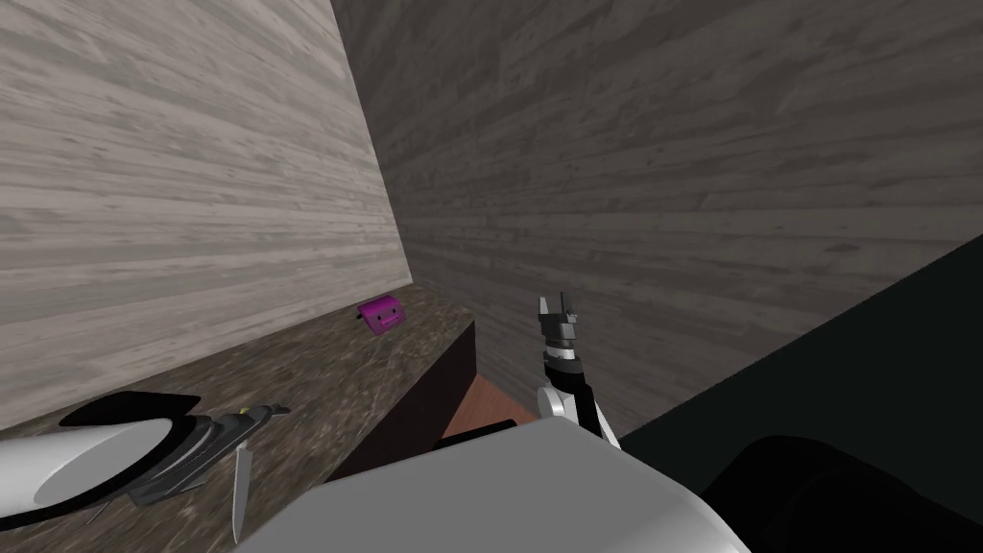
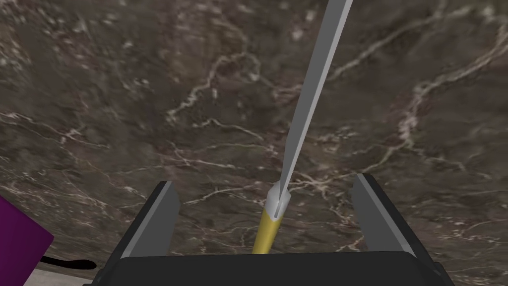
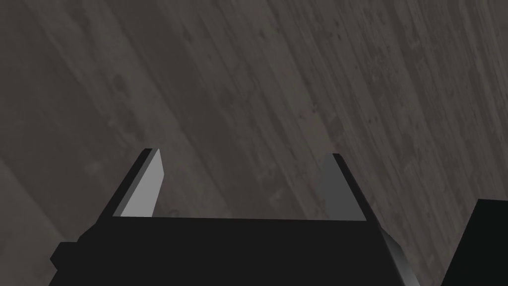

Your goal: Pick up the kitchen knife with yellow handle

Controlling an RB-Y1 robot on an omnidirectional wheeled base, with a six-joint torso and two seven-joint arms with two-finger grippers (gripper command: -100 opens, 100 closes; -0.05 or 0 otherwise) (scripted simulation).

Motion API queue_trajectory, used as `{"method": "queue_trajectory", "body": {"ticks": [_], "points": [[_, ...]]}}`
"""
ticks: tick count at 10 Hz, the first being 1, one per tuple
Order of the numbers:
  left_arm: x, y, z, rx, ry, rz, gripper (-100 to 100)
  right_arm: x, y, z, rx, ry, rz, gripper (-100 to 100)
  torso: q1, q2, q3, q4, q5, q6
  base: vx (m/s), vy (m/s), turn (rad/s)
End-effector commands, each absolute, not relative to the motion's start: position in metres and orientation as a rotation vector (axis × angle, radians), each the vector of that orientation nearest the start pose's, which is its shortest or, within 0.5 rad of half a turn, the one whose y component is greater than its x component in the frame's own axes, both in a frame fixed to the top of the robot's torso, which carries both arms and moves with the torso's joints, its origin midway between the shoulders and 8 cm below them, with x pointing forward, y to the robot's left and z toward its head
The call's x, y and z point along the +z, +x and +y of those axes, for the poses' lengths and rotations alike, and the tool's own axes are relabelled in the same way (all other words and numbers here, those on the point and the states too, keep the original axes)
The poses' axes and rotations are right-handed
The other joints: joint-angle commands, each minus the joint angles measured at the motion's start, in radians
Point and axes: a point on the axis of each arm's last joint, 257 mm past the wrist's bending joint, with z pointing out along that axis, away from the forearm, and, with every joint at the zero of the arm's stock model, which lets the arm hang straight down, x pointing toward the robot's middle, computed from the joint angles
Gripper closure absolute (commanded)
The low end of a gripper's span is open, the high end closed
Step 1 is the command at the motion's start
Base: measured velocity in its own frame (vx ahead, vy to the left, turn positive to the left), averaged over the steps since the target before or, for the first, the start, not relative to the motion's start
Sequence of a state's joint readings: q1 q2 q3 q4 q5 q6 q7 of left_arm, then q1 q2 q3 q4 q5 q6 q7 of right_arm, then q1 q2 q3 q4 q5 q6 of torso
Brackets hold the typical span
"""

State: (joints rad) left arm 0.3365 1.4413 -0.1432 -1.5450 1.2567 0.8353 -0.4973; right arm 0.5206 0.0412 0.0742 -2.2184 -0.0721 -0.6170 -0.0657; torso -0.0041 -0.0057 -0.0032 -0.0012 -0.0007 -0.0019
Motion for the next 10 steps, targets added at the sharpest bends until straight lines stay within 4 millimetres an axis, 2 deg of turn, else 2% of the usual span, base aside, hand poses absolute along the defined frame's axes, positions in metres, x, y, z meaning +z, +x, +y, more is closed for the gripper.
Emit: {"method": "queue_trajectory", "body": {"ticks": [1, 2, 3, 6, 7, 10], "points": [[-0.324, 0.274, 0.604, 0.050, -1.405, 2.443, -100, 0.012, 0.336, -0.271, 1.474, 0.737, 0.480, 0, 0.000, 0.000, 0.000, 0.000, 0.000, 0.000, 0.034, -0.041, -0.043], [-0.324, 0.274, 0.604, 0.054, -1.388, 2.453, -100, 0.012, 0.336, -0.271, 1.474, 0.737, 0.480, 0, 0.001, 0.001, 0.001, 0.000, 0.000, 0.000, 0.011, -0.001, -0.022], [-0.326, 0.271, 0.613, 0.025, -1.436, 2.423, -100, 0.012, 0.336, -0.271, 1.474, 0.737, 0.480, 0, 0.004, 0.003, 0.002, 0.001, 0.001, 0.000, 0.084, -0.034, 0.213], [-0.326, 0.271, 0.614, 0.045, -1.354, 2.471, -100, 0.012, 0.336, -0.271, 1.474, 0.737, 0.480, 0, 0.002, 0.001, 0.000, 0.000, 0.000, 0.000, 0.043, -0.041, 0.022], [-0.328, 0.268, 0.623, 0.015, -1.402, 2.440, -100, 0.012, 0.336, -0.271, 1.474, 0.737, 0.480, 0, 0.003, 0.003, 0.002, 0.001, 0.001, 0.000, 0.058, -0.053, 0.157], [-0.328, 0.267, 0.624, 0.035, -1.319, 2.486, -100, 0.012, 0.336, -0.271, 1.474, 0.737, 0.480, 0, 0.002, 0.001, 0.000, 0.000, 0.000, 0.000, 0.044, -0.044, 0.042]]}}
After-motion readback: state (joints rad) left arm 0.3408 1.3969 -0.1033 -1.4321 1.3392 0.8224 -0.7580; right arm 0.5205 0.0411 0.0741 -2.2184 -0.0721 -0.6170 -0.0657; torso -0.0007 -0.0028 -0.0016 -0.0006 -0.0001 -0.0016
